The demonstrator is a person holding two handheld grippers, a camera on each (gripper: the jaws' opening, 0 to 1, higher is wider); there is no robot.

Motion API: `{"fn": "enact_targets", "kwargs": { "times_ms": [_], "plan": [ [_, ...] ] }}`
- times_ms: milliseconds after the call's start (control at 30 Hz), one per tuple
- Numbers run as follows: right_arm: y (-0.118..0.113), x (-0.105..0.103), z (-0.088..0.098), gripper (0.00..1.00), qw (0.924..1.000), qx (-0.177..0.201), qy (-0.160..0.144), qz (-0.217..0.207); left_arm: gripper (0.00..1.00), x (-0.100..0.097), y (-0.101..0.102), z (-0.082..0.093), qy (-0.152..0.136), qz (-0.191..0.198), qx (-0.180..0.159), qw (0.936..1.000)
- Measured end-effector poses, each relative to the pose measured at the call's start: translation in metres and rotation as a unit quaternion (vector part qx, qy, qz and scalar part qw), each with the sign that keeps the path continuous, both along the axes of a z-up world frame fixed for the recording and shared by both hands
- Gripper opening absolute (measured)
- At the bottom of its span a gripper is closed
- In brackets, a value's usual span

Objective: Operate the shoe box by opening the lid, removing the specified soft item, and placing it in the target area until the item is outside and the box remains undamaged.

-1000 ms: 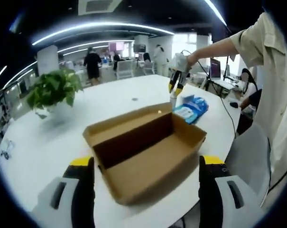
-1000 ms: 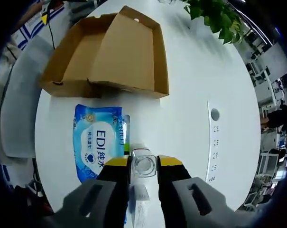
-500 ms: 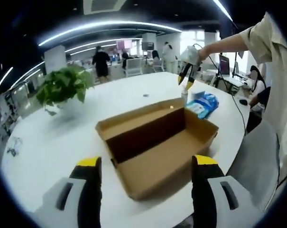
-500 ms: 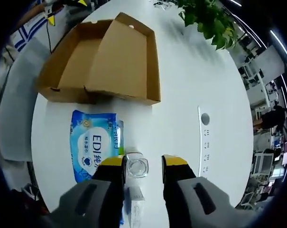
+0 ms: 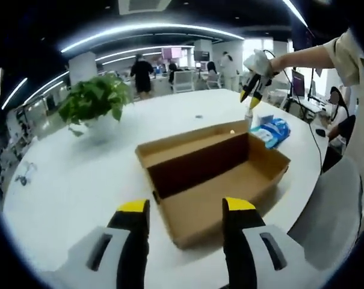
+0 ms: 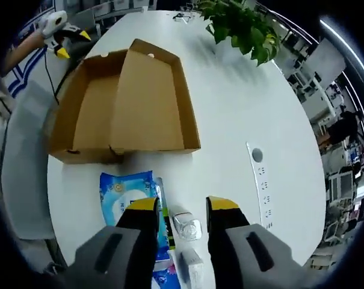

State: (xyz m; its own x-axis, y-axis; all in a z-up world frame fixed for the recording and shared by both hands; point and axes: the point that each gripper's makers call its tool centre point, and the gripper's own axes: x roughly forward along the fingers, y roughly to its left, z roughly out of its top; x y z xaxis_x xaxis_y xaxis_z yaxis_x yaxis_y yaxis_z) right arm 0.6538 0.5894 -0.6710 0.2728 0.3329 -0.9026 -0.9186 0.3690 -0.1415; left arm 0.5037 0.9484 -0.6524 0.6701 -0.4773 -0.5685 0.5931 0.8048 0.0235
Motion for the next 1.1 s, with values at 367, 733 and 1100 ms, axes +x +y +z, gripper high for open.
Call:
{"fn": "enact_targets", "kwargs": {
  "times_ms": [367, 733, 1100],
  "plan": [
    [0.019, 0.007, -0.005, 0.26, 0.9970, 0.048, 0.007, -0.060, 0.37, 0.001, 0.009, -0.018, 0.021, 0.032, 0.002, 0.9993],
    [0.043, 0.017, -0.013, 0.29, 0.9860, 0.110, 0.023, -0.123, 0.27, -0.001, 0.020, -0.042, 0.060, 0.066, 0.011, 0.9959],
    [0.054, 0.029, -0.026, 0.28, 0.9713, 0.147, 0.029, -0.185, 0.10, 0.001, 0.034, -0.055, 0.089, 0.124, -0.007, 0.9883]
  ]
}}
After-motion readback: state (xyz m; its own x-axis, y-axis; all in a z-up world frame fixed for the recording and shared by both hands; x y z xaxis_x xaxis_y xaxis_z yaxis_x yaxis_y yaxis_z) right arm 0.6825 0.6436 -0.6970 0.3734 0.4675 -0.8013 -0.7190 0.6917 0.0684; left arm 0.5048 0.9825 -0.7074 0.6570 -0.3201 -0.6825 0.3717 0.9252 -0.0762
